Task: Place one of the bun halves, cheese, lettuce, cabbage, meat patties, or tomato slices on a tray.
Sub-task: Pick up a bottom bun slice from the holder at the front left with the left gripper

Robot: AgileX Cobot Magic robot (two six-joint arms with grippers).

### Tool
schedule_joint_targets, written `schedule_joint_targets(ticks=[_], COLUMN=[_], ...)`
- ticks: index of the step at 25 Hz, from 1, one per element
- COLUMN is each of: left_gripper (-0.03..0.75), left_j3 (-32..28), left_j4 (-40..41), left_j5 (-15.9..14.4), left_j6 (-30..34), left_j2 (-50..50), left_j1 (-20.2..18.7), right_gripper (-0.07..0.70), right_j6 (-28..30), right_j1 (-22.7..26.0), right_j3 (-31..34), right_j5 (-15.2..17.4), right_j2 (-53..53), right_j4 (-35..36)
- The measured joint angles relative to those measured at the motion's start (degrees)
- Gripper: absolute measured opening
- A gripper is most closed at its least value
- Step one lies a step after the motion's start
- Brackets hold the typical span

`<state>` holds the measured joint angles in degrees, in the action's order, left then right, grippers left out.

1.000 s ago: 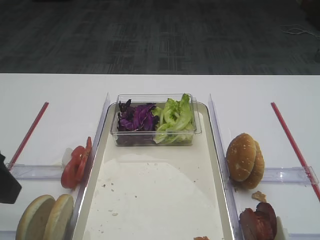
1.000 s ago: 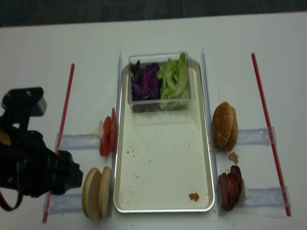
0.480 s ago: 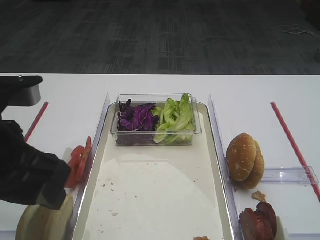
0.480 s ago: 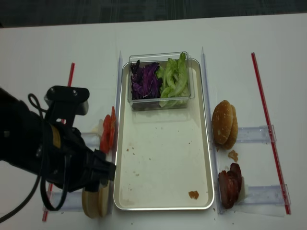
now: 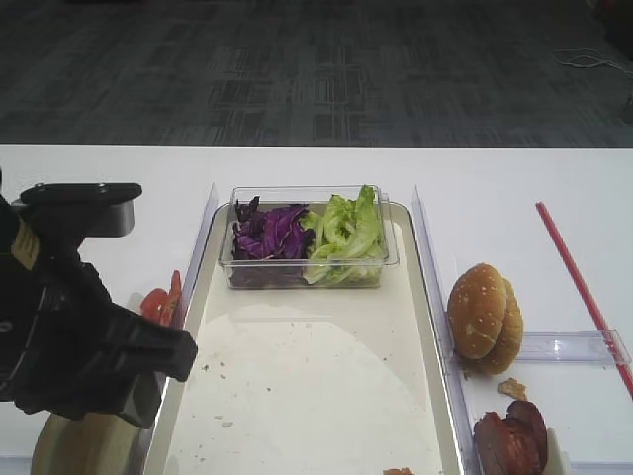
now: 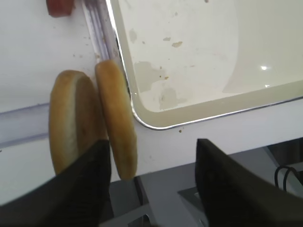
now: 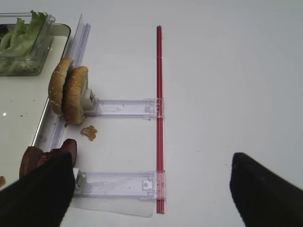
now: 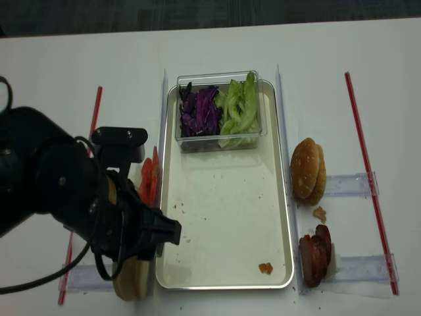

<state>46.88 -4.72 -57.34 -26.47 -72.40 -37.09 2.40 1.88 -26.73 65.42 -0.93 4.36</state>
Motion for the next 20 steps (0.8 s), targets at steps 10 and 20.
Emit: schedule_joint_targets(ticks=[10, 20], left_gripper=[0.342, 0.34], left_j3=[0.12, 0.25], left_j4=[3.7, 4.03], left_j5=[0.52, 1.45], left_j6=[-2.8, -2.94], left_j2=[-3.65, -7.02], left_j1=[0.0, 0.0], right_gripper=[0.693, 0.693], right_j6=[0.0, 0.0], right_j1=[0.0, 0.0], right_j3=[0.0, 0.0], right_j5=[0.0, 0.0], right_j2=[0.0, 0.0], right_j4=[0.0, 0.0])
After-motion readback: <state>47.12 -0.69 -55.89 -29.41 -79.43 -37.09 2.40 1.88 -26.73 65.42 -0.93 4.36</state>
